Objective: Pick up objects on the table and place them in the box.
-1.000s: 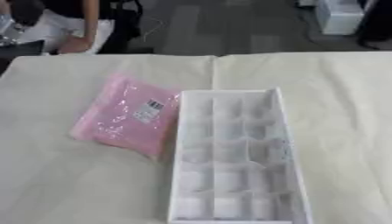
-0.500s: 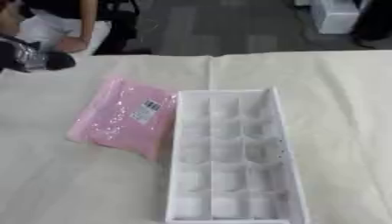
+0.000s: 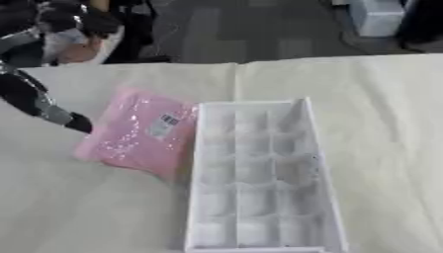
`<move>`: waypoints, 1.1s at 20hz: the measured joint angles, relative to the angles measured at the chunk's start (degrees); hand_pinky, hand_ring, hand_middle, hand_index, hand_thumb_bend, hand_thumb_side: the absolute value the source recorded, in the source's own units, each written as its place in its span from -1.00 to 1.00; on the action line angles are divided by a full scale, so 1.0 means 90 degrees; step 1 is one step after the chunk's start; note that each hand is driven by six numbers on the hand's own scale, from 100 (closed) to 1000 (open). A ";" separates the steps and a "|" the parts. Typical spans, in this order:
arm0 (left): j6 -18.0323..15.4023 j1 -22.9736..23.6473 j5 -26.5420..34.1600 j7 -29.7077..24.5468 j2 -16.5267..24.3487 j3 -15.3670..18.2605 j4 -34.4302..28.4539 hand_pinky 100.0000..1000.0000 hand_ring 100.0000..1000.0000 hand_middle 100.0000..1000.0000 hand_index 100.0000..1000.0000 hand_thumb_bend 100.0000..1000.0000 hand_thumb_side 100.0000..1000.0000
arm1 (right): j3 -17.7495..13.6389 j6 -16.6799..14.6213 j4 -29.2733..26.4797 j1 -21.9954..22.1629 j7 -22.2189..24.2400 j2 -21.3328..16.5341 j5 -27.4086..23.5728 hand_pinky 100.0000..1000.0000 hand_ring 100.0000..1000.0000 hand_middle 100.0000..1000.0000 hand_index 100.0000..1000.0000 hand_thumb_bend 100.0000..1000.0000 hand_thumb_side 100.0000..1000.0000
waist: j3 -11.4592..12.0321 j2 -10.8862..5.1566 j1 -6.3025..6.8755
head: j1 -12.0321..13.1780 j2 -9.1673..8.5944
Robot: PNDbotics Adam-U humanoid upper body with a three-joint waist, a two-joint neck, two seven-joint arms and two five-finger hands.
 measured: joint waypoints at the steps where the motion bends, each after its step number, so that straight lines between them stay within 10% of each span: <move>1: -0.0012 -0.0051 0.0021 -0.0181 0.0033 -0.0051 0.0077 0.38 0.52 0.66 0.83 1.00 -0.18 | 0.0002 0.0003 0.0000 -0.0001 0.0007 0.0000 -0.0001 0.24 0.47 0.48 0.48 -1.00 0.85 | -0.0019 0.0007 0.0007 | 0.0001 0.0000; 22: -0.0208 -0.1394 -0.0771 -0.1981 -0.0379 -0.1093 0.2391 0.40 0.60 0.68 0.87 1.00 -0.22 | 0.0094 0.0138 0.0000 -0.0101 0.0188 0.0063 -0.0007 0.24 0.47 0.48 0.48 -1.00 0.83 | -0.0226 0.0105 0.0085 | 0.0016 0.0010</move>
